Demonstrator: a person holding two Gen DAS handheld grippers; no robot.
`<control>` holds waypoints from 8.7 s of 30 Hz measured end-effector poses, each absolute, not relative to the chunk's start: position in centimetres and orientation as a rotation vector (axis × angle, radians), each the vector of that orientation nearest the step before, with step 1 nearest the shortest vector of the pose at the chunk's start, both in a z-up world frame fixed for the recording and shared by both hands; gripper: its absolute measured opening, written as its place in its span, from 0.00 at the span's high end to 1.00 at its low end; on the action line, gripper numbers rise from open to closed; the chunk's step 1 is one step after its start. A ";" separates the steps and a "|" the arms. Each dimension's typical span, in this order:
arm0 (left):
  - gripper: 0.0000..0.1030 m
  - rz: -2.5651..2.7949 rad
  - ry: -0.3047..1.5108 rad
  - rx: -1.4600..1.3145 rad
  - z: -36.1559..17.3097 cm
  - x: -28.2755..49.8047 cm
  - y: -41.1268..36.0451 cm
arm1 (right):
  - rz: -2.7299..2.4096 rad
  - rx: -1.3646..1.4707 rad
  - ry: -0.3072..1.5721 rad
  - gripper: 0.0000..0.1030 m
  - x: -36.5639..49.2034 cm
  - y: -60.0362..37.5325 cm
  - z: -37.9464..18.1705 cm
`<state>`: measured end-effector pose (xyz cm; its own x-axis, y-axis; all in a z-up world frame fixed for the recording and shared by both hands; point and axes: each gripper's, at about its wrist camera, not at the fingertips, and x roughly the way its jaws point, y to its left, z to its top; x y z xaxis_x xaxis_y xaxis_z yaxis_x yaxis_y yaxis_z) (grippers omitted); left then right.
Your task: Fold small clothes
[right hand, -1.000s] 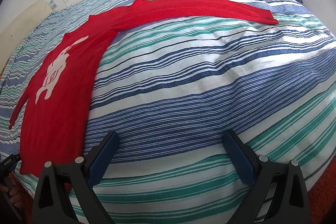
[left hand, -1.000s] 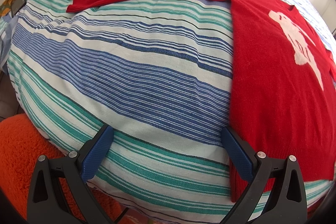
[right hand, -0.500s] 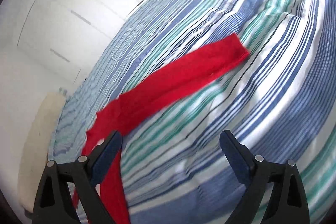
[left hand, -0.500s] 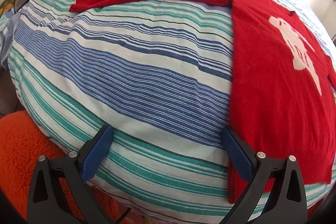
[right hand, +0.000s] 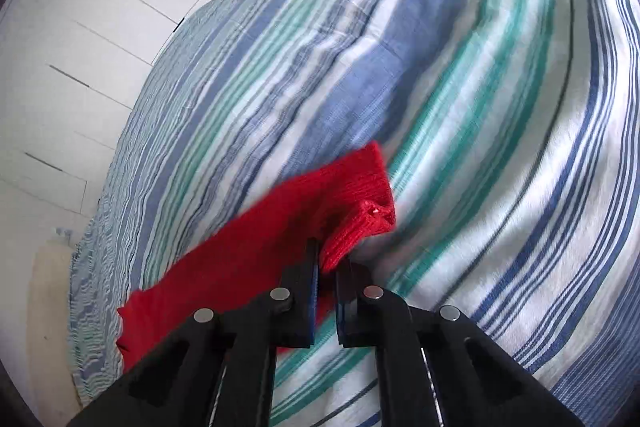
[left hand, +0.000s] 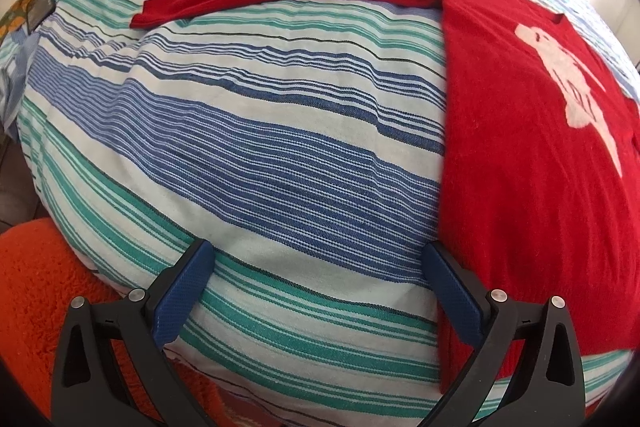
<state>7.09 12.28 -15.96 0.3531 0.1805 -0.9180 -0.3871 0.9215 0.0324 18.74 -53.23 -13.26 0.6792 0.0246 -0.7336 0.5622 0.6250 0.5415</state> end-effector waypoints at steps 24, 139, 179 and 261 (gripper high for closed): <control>0.01 0.320 1.157 -0.219 -15.9 7.7 12.0 | 0.499 0.397 1.085 0.46 29.5 -20.3 -10.2; 0.00 0.337 1.159 -0.200 -16.0 7.6 11.8 | -0.001 0.181 0.907 0.08 12.9 -34.4 -18.3; 0.06 0.445 0.867 -0.967 -12.2 11.9 36.7 | -0.012 0.158 0.914 0.08 13.1 -34.6 -18.6; 0.04 0.434 1.019 -0.216 -14.7 5.2 20.3 | -0.019 0.112 0.912 0.03 13.2 -34.1 -18.7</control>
